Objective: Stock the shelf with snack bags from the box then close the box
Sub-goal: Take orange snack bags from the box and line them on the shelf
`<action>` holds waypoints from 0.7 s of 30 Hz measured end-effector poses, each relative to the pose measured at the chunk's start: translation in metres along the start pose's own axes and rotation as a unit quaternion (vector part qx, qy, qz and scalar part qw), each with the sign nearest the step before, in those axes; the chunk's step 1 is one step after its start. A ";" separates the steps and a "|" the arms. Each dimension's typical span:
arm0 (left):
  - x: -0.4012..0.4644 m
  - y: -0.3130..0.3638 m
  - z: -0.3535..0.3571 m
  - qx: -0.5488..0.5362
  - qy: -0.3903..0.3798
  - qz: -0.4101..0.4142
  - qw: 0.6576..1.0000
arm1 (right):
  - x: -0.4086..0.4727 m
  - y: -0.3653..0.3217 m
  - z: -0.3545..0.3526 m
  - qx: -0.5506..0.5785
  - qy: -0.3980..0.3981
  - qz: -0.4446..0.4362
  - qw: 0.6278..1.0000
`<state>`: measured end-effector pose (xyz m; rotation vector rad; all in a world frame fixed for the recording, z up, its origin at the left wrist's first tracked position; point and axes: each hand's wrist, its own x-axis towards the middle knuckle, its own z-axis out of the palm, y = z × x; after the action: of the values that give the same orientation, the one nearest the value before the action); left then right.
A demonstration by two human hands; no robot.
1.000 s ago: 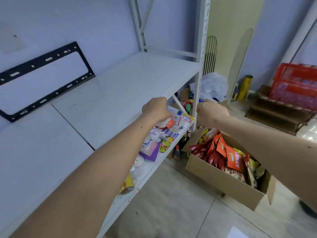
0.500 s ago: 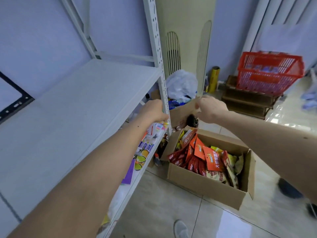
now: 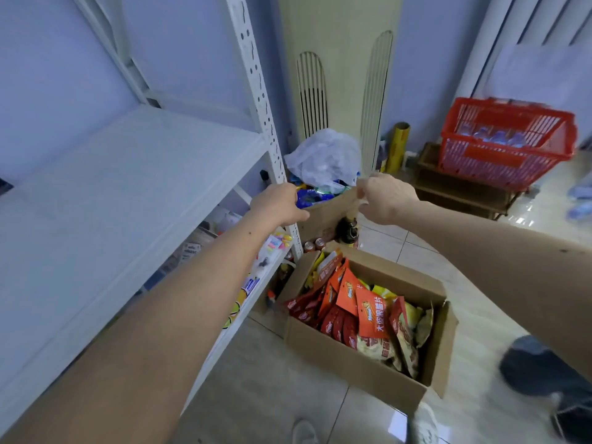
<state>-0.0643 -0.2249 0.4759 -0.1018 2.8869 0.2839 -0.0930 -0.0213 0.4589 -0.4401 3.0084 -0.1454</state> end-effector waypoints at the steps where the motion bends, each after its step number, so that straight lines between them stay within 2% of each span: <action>1: 0.001 0.008 0.003 -0.006 -0.002 -0.012 1.000 | 0.004 0.008 -0.001 -0.004 -0.003 -0.011 1.000; 7: -0.008 0.047 0.040 -0.044 -0.004 -0.085 0.995 | 0.019 0.053 0.007 -0.033 -0.038 -0.078 0.996; 14: -0.043 0.072 0.109 -0.074 -0.052 -0.168 0.982 | 0.013 0.077 0.046 -0.049 -0.094 -0.154 0.982; 21: -0.076 0.096 0.169 -0.078 -0.064 -0.191 0.976 | -0.004 0.103 0.088 -0.042 -0.107 -0.192 0.975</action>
<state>0.0390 -0.0941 0.3511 -0.6314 2.6415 0.4248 -0.1088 0.0708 0.3614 -0.9771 2.6928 0.0030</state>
